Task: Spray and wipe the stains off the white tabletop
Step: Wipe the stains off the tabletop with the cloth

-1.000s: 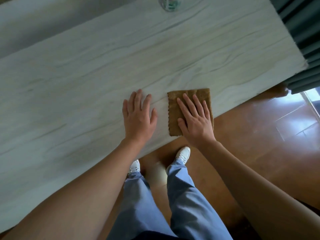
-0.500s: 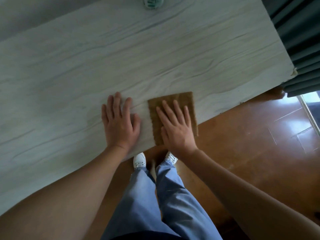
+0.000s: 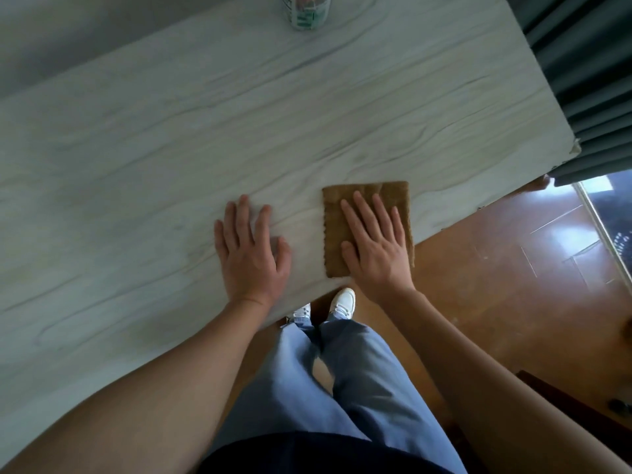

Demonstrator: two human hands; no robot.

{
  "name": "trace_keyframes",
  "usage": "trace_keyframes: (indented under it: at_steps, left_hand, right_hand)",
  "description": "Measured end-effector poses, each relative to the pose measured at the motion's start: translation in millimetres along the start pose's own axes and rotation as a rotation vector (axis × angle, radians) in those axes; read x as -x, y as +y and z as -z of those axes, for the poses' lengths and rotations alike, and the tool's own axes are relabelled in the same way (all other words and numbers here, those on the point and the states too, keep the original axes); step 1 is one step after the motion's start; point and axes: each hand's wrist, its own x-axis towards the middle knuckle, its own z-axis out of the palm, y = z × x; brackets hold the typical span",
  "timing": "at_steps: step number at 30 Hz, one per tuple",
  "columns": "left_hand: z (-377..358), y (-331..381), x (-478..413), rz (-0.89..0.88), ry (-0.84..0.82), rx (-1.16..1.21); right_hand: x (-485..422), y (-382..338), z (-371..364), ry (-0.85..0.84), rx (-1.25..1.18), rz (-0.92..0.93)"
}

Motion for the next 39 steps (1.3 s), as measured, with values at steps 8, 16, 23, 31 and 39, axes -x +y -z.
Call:
trace_keyframes:
  at_steps: [8,16,23,31,39]
  left_hand:
    - [0,0,-1,0.006,-0.027,0.007]
    - [2,1,1,0.03,-0.09,-0.018]
    - [8,17,-2,0.114,-0.14,-0.029]
    - [-10,140,-48,0.207,-0.207,-0.057]
    - [-50,221,-92,0.177,-0.237,-0.042]
  right_hand:
    - [-30,54,25,-0.059,0.01,-0.081]
    - [-66,126,52,-0.074,0.018,-0.095]
    - [-83,159,67,-0.098,-0.004,-0.044]
    - [-61,132,59,-0.189,0.005,0.056]
    - [-78,233,89,-0.202,-0.011,0.166]
